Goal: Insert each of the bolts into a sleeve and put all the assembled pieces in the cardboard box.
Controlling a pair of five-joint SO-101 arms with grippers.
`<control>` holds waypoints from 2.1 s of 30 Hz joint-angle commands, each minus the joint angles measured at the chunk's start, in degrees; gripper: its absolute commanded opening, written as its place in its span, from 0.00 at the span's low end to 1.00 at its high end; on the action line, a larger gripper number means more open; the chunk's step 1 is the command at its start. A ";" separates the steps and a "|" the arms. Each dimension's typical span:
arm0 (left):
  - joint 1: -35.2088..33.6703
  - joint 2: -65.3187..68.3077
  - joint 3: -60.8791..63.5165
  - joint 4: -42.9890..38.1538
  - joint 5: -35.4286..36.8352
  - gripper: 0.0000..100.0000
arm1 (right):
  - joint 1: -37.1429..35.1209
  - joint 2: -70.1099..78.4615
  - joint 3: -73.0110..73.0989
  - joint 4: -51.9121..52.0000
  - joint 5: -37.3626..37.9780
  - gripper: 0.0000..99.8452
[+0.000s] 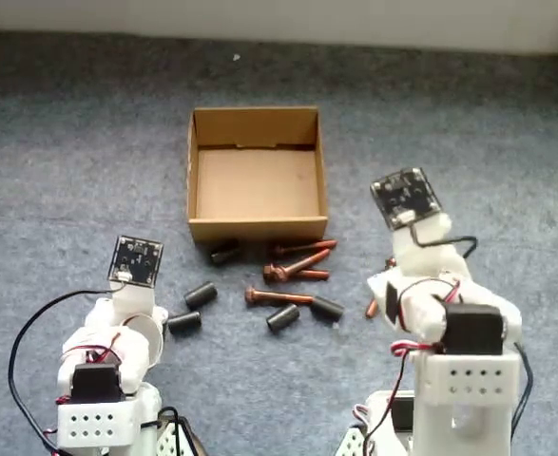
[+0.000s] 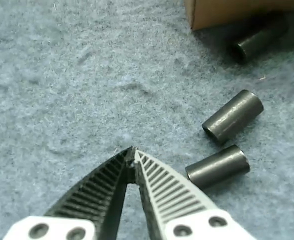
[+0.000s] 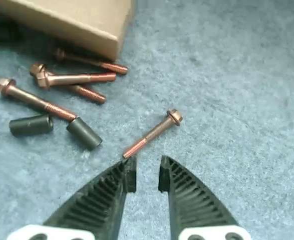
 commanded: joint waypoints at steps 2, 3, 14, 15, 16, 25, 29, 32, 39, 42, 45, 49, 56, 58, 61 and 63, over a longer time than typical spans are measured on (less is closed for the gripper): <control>-0.48 -0.48 -0.40 0.00 -8.18 0.01 | -6.11 6.90 -5.67 3.30 2.99 0.08; -0.48 -0.48 -0.31 0.18 -9.49 0.01 | -7.60 7.96 -5.58 3.30 2.99 0.08; -0.57 -0.48 -0.22 0.26 -10.37 0.01 | -22.73 21.23 5.41 -7.34 1.41 0.17; -0.57 -0.48 -0.22 0.26 -10.37 0.01 | -23.16 21.76 5.76 -8.13 1.49 0.20; -0.57 -0.48 -0.22 0.26 -10.37 0.01 | -23.34 22.20 6.11 -8.57 2.20 0.22; -0.57 -0.48 0.31 0.26 -10.46 0.01 | -23.60 22.73 12.53 -14.20 9.05 0.24; -0.57 -0.48 0.40 0.26 -10.46 0.01 | -23.60 22.73 17.63 -20.26 9.05 0.24; -0.57 -0.48 0.40 0.26 -10.46 0.01 | -23.52 22.81 20.62 -24.31 9.05 0.24; -0.57 -0.48 1.36 -0.18 -10.55 0.01 | -23.34 22.81 25.19 -31.60 9.05 0.23; -0.57 -0.48 1.45 -0.18 -10.55 0.01 | -23.34 22.90 25.45 -33.27 9.05 0.23; -0.57 -0.48 1.45 -0.18 -10.55 0.01 | -23.34 22.90 25.45 -33.54 9.05 0.23; -0.57 -0.48 1.45 -0.18 -10.55 0.01 | -23.34 22.90 25.54 -33.54 9.05 0.23; -0.57 -0.48 1.45 -0.18 -10.55 0.01 | -23.08 30.20 24.92 -35.65 9.05 0.23; -0.57 -0.48 1.45 -0.18 -10.55 0.01 | -21.14 35.47 24.84 -36.62 9.05 0.23; -0.57 -0.48 1.54 -0.18 -10.55 0.01 | -19.03 40.57 22.99 -36.79 9.05 0.23; -0.57 -0.48 1.54 -0.18 -10.55 0.01 | -18.86 41.80 21.41 -36.79 9.05 0.23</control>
